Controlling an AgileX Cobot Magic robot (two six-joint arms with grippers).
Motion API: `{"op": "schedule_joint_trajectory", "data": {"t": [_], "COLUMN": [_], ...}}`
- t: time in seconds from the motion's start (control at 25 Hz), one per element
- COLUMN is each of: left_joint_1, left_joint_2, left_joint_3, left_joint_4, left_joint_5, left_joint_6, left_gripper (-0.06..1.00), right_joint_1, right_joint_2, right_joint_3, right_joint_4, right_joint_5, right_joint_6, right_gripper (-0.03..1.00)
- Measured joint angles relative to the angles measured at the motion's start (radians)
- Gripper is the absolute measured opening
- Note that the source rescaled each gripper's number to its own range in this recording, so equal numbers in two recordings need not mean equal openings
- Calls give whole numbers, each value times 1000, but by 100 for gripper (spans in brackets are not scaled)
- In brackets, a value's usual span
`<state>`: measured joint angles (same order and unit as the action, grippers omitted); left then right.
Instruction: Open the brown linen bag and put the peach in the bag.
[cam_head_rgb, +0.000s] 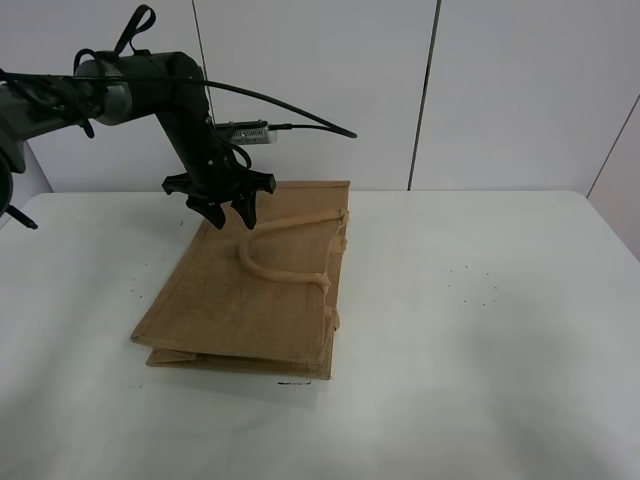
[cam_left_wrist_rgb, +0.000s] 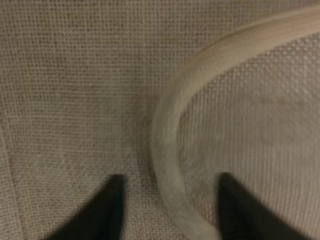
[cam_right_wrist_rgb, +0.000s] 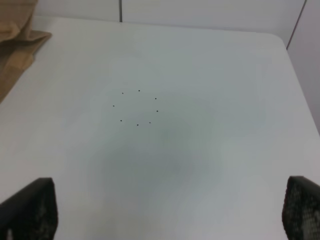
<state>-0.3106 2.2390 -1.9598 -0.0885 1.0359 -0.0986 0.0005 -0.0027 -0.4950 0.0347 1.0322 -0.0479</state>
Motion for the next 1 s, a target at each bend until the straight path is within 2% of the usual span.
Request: {"op": "schedule_joint_trajectory", "data": {"t": [0.12,0.36,0.56,0.84,1.0], "left_joint_1": [0,17,110,281,302], "left_joint_2": [-1,-2,-2,-2,-33], "left_joint_3": [0,-3,-5,-5,11], "left_joint_4": [0,81,128,112,95], "left_joint_5": [3,31,63,111,115], "left_joint_6": [11,19,19,19,20], "left_gripper": [93,96,96,96,96], "right_joint_1": [0,0,0,0,0], "right_joint_2": [0,0,0,0,0], "right_joint_3": [0,0,0,0,0], "right_joint_4": [0,0,0,0,0], "right_joint_5": [0,0,0,0,0], "right_joint_6": [0,0,0,0,0], "right_gripper": [100,100,100,100,100]}}
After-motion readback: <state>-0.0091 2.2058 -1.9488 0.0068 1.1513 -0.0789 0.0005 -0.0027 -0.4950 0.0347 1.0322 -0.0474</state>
